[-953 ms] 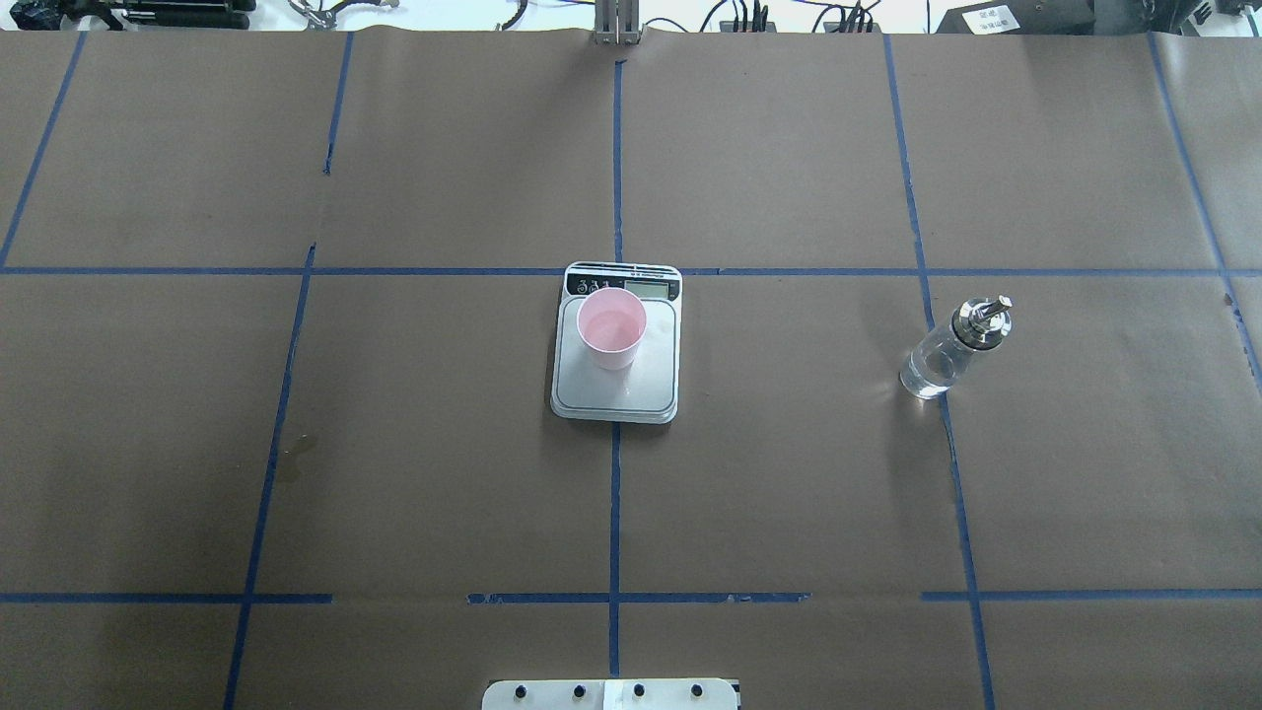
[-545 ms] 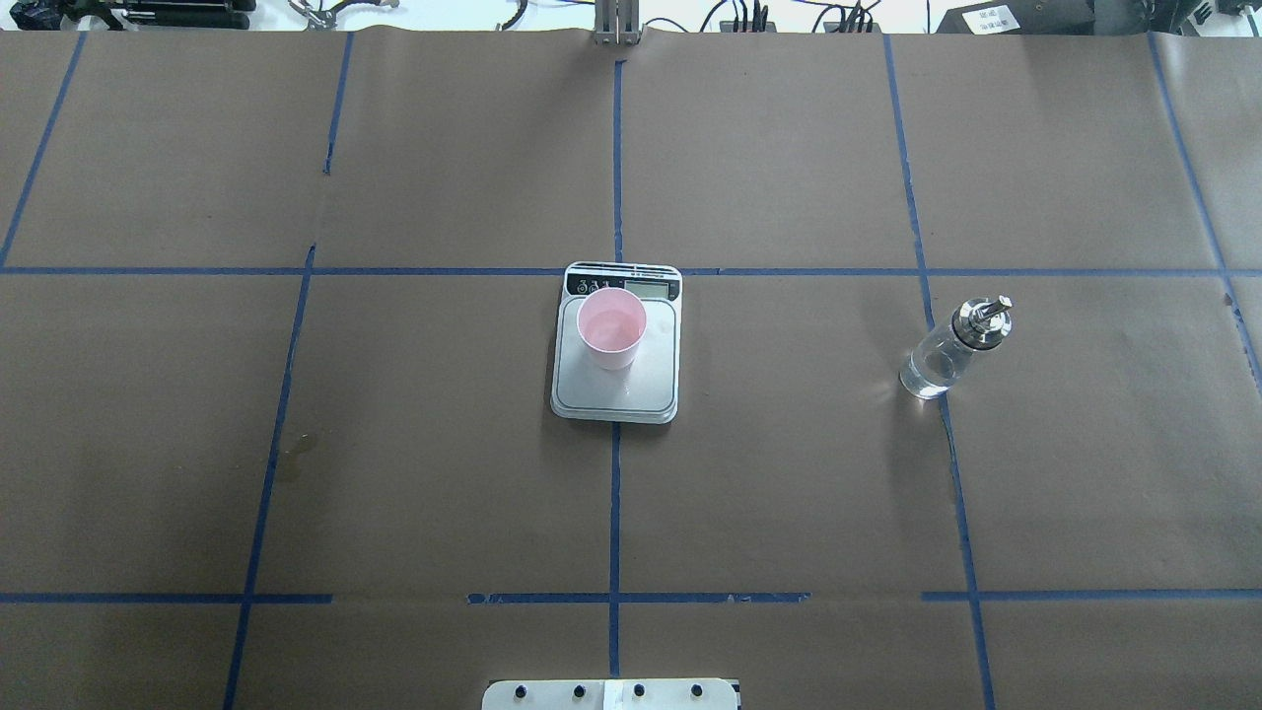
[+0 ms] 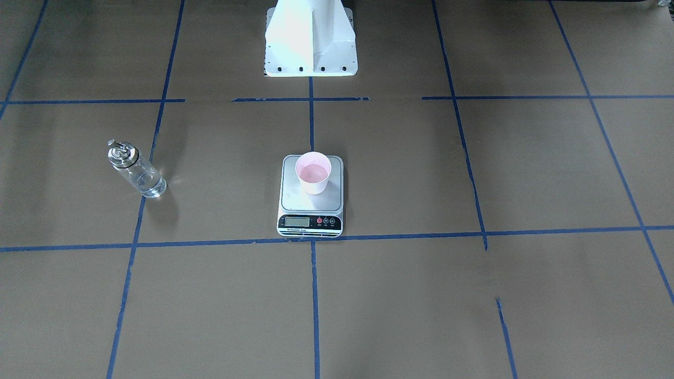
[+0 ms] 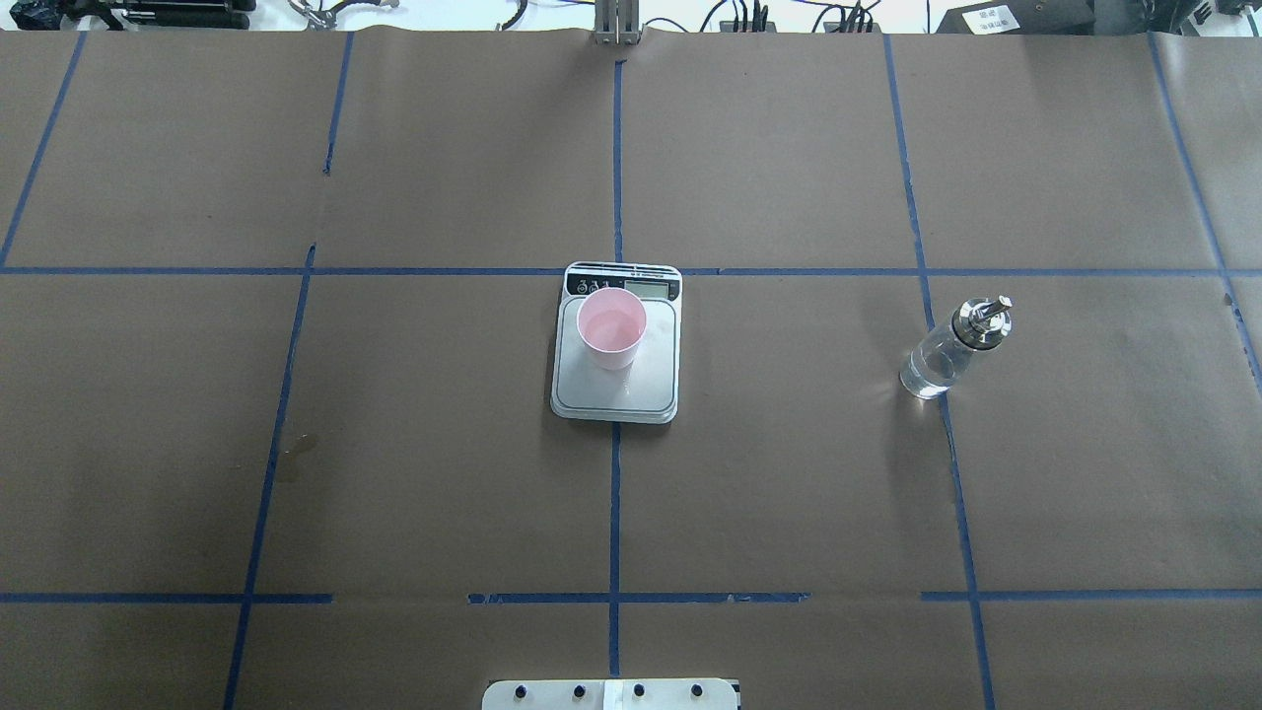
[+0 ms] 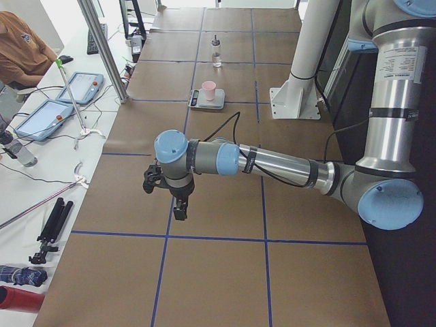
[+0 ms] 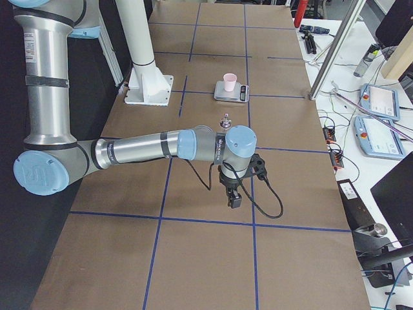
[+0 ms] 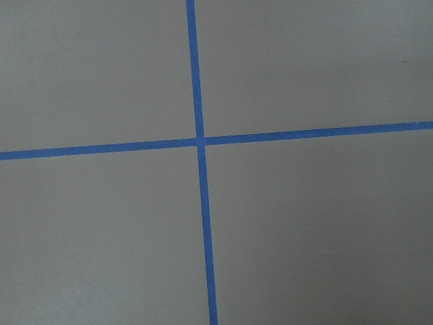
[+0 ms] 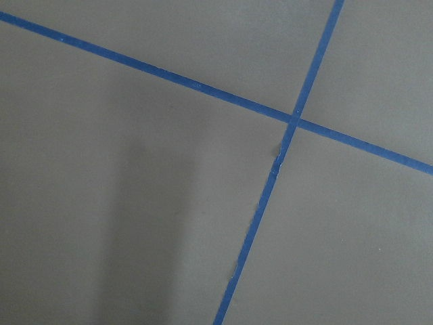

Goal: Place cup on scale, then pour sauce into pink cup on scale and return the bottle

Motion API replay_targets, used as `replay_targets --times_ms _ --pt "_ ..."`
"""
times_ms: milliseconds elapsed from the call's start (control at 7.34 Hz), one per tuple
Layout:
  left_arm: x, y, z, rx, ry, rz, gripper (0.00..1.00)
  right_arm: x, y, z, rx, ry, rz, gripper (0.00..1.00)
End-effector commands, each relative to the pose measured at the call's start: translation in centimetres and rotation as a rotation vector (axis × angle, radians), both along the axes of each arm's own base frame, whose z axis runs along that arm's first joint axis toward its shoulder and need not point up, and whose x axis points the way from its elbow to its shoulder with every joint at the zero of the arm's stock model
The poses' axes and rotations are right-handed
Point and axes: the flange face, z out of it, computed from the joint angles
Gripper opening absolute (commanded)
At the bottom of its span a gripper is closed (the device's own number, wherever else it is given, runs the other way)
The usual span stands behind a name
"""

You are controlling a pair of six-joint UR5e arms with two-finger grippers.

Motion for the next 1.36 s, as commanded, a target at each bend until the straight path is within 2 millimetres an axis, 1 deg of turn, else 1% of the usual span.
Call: replay_targets --times_ms 0,409,545,817,953,1226 --pt "0.0 0.0 0.1 -0.003 0.000 -0.001 1.00 0.0 -0.1 -0.1 0.004 0.001 0.000 1.00" --pt "0.0 0.0 0.0 -0.004 0.000 -0.003 1.00 0.0 0.0 -0.1 0.004 0.001 -0.002 1.00" --pt "0.0 0.0 0.2 -0.007 0.000 -0.003 1.00 0.1 0.0 -0.4 0.010 -0.001 -0.001 1.00" --pt "0.0 0.0 0.4 -0.009 -0.002 -0.002 1.00 0.0 0.1 -0.2 0.009 0.001 -0.003 1.00" --pt "0.0 0.1 0.9 -0.016 -0.003 -0.002 1.00 0.1 0.1 -0.2 0.007 0.001 -0.002 1.00" --pt "-0.1 -0.1 3.0 -0.045 -0.007 0.002 1.00 0.1 0.1 0.4 0.001 0.007 -0.007 1.00"
